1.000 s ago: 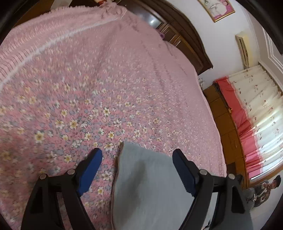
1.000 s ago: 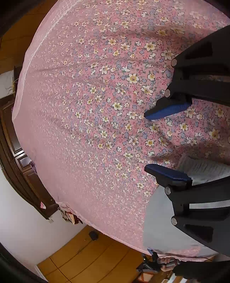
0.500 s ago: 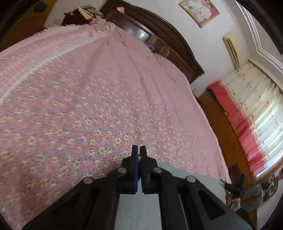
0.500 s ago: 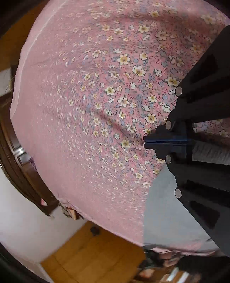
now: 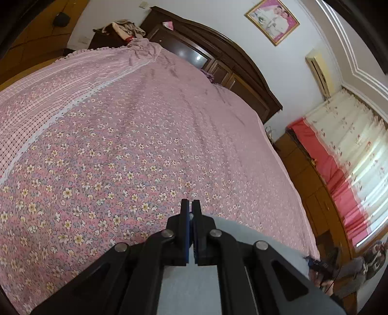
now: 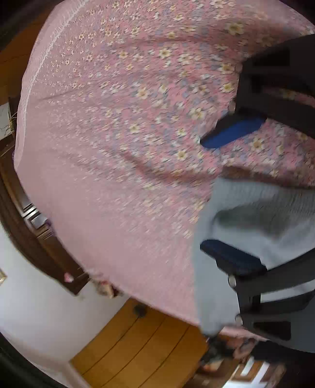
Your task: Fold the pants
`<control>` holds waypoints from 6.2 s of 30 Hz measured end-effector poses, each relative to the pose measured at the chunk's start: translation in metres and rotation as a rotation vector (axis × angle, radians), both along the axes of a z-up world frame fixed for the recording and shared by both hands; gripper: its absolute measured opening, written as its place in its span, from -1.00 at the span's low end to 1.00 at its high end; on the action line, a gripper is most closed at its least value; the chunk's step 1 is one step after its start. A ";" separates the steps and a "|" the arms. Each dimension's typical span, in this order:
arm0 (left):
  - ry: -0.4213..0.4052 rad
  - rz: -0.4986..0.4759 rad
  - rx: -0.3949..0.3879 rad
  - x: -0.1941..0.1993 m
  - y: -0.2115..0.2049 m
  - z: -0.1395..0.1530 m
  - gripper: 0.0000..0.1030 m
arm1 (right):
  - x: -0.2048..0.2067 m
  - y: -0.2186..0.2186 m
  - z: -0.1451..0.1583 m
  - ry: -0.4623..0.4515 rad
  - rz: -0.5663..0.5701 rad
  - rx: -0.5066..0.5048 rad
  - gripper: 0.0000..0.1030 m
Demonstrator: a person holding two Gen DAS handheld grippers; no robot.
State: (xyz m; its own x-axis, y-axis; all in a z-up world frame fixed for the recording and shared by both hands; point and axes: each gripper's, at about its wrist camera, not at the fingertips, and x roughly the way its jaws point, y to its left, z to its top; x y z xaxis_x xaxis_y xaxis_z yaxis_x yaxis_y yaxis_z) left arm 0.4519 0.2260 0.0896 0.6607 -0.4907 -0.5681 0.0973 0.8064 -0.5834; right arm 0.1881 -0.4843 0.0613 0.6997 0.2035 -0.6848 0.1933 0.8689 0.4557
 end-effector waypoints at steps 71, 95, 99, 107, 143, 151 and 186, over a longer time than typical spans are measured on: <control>0.002 0.067 -0.038 -0.426 0.070 -0.027 -0.89 | -0.296 0.069 0.003 -0.098 0.202 -0.143 -0.57; -0.285 -0.771 0.176 -0.403 -0.335 0.054 -0.32 | -0.217 0.064 0.029 -0.009 0.159 -0.018 -0.55; -0.219 -0.931 0.305 -0.395 -0.444 0.021 -0.50 | -0.195 0.069 0.027 0.046 0.195 -0.111 -0.98; -0.127 -0.943 0.259 -0.393 -0.462 -0.019 -0.53 | -0.194 0.042 0.057 -0.104 0.148 -0.091 -0.97; -0.089 -0.701 0.254 -0.389 -0.464 -0.013 -0.50 | -0.211 0.111 -0.002 0.179 0.330 -0.328 -0.32; -0.069 -0.669 0.292 -0.383 -0.463 -0.001 -0.51 | -0.250 0.130 -0.004 0.114 0.311 -0.420 -0.23; -0.021 0.282 0.240 -0.454 0.096 -0.004 -0.35 | -0.203 0.428 0.057 -0.069 0.722 -0.573 0.03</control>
